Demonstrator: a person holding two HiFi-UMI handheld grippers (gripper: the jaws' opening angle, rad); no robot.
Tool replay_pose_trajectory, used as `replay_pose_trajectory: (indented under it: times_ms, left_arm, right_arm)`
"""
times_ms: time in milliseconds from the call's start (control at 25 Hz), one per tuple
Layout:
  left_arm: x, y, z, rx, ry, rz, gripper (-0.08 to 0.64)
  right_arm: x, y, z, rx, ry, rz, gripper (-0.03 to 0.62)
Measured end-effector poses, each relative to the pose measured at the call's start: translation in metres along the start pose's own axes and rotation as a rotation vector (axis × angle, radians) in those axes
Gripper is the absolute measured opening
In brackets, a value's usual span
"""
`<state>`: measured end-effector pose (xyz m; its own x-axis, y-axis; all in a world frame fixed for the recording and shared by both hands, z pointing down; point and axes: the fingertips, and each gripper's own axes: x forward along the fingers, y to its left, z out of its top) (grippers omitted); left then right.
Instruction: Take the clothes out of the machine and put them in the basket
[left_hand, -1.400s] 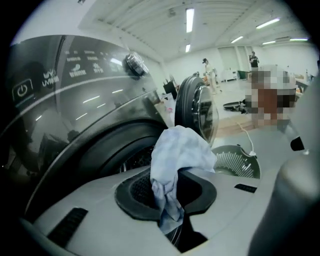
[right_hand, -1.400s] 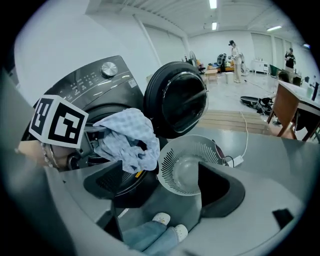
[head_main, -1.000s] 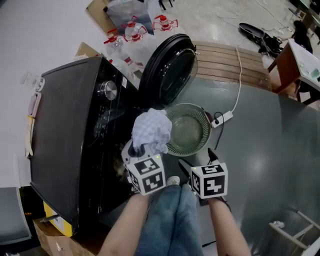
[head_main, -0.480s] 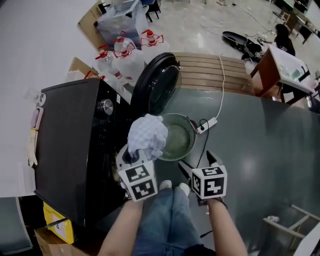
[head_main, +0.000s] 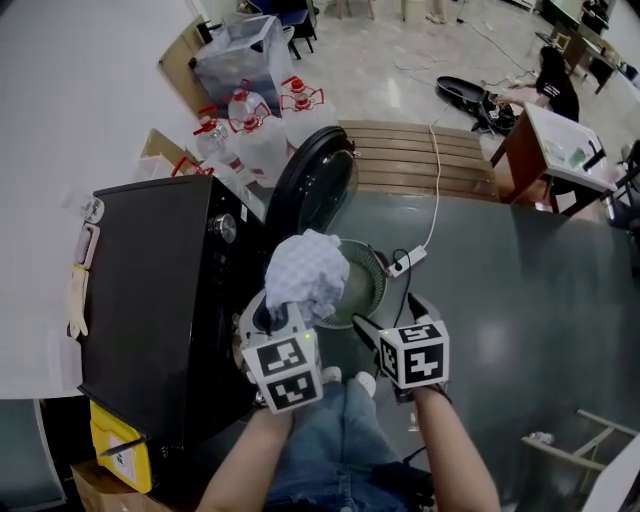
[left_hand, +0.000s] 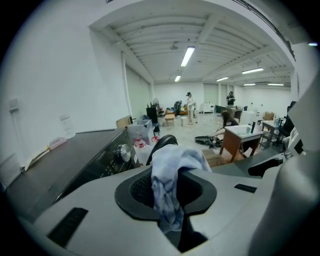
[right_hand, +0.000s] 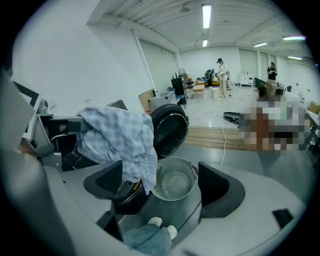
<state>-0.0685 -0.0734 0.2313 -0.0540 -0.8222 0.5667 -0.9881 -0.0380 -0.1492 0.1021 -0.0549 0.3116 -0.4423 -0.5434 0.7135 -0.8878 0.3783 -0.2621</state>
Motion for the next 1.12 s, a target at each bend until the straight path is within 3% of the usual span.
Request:
replay_pose_trajectory:
  times_ms: [680,840,1120]
  left_arm:
    - [-0.018,0.009,0.100,-0.063,-0.155,-0.031,0.067]
    - [-0.015,0.005,0.104,-0.057,-0.166,-0.052,0.066]
    - [0.021,-0.012,0.080,-0.007,-0.133,-0.122,0.067]
  right_arm:
    - [-0.049,0.012,0.084,-0.057,-0.139,0.001,0.474]
    - [-0.052,0.005,0.094,-0.050,-0.167,-0.016,0.474]
    - [-0.033,-0.005,0.089,-0.047,-0.150,-0.030,0.474]
